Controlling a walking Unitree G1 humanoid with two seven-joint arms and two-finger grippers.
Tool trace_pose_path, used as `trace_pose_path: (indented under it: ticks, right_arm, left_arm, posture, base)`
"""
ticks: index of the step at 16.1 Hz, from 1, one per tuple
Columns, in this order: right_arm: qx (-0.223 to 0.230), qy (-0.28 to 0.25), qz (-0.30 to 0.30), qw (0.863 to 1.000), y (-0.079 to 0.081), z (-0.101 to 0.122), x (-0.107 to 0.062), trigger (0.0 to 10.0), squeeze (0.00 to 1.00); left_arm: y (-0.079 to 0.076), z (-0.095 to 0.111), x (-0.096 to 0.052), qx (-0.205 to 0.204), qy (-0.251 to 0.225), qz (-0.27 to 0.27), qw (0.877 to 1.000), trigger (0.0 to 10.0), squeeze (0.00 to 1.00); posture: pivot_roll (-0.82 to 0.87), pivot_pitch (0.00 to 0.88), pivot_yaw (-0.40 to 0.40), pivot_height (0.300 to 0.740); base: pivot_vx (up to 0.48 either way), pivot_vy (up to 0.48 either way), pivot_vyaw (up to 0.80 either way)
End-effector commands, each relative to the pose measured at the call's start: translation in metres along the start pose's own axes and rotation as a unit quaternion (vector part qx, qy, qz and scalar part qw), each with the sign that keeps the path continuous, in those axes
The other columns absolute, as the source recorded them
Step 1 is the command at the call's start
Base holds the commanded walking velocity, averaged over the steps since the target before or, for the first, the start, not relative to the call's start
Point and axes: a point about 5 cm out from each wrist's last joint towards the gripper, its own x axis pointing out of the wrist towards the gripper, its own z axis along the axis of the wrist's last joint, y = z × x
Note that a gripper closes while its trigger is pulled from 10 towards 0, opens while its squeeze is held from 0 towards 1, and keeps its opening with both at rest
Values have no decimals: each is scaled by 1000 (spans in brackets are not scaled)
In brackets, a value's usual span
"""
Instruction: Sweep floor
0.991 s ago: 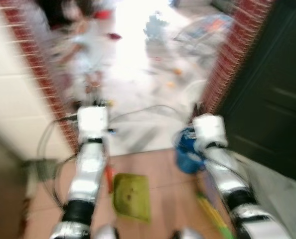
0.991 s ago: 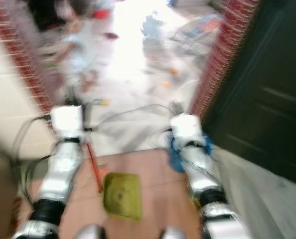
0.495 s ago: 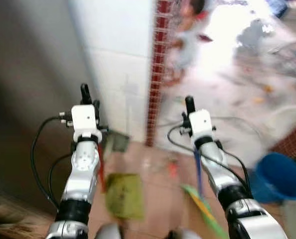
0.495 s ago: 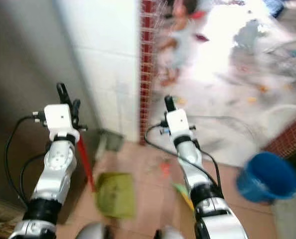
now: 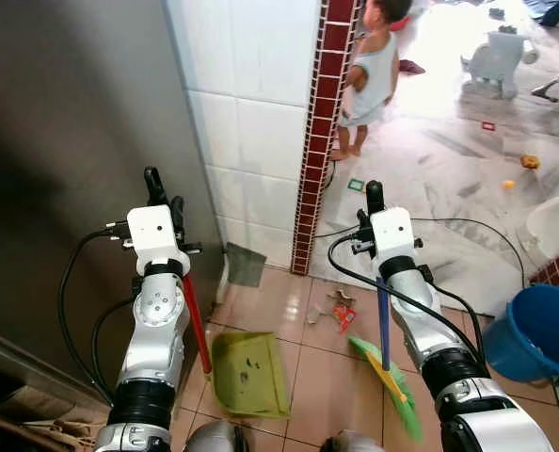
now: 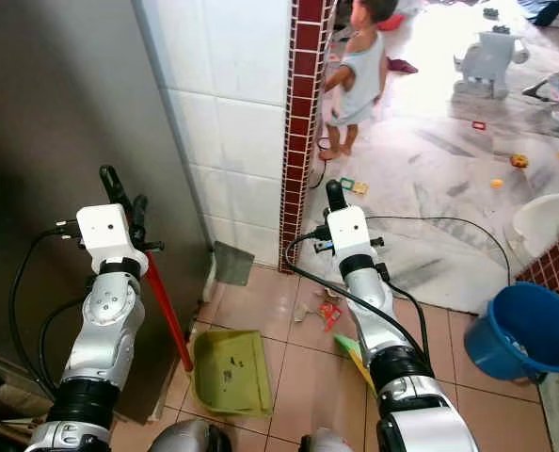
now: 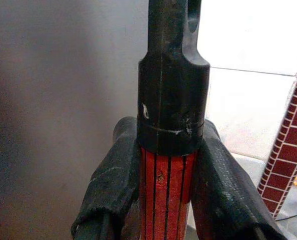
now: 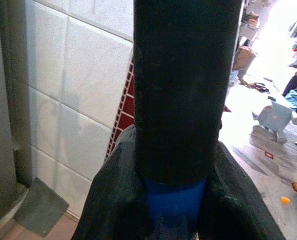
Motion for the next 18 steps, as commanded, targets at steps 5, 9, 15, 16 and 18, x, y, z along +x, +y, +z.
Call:
trace_pose_path:
  ticks: [5, 9, 15, 16, 18]
  right_arm:
    - [-40, -35, -46, 998, -19, 14, 5, 10000, 0]
    - [-50, -60, -74, 994, -31, 29, 13, 10000, 0]
    - [-65, -86, -79, 991, -31, 41, 18, 10000, 0]
    - [-65, -87, -78, 991, -30, 42, 18, 10000, 0]
    - [-65, -89, -78, 991, -30, 42, 18, 10000, 0]
  left_arm:
    - [-7, 12, 5, -18, -27, -18, 999, 10000, 0]
    - [-12, 14, 6, -31, -33, -23, 999, 10000, 0]
    - [-17, 19, 8, -35, -40, -32, 998, 10000, 0]
    - [-18, 19, 8, -36, -41, -32, 998, 10000, 0]
    - [-18, 22, 8, -39, -46, -31, 998, 10000, 0]
  posture:
    - [-79, 0, 9, 740]
    - [-82, 0, 11, 740]
    - [-82, 0, 16, 740]
    - [-82, 0, 16, 740]
    - [-82, 0, 16, 740]
  base:
    - [0, 0, 0]
    - [292, 0, 0]
    - [368, 0, 0]
    - [379, 0, 0]
    - [362, 0, 0]
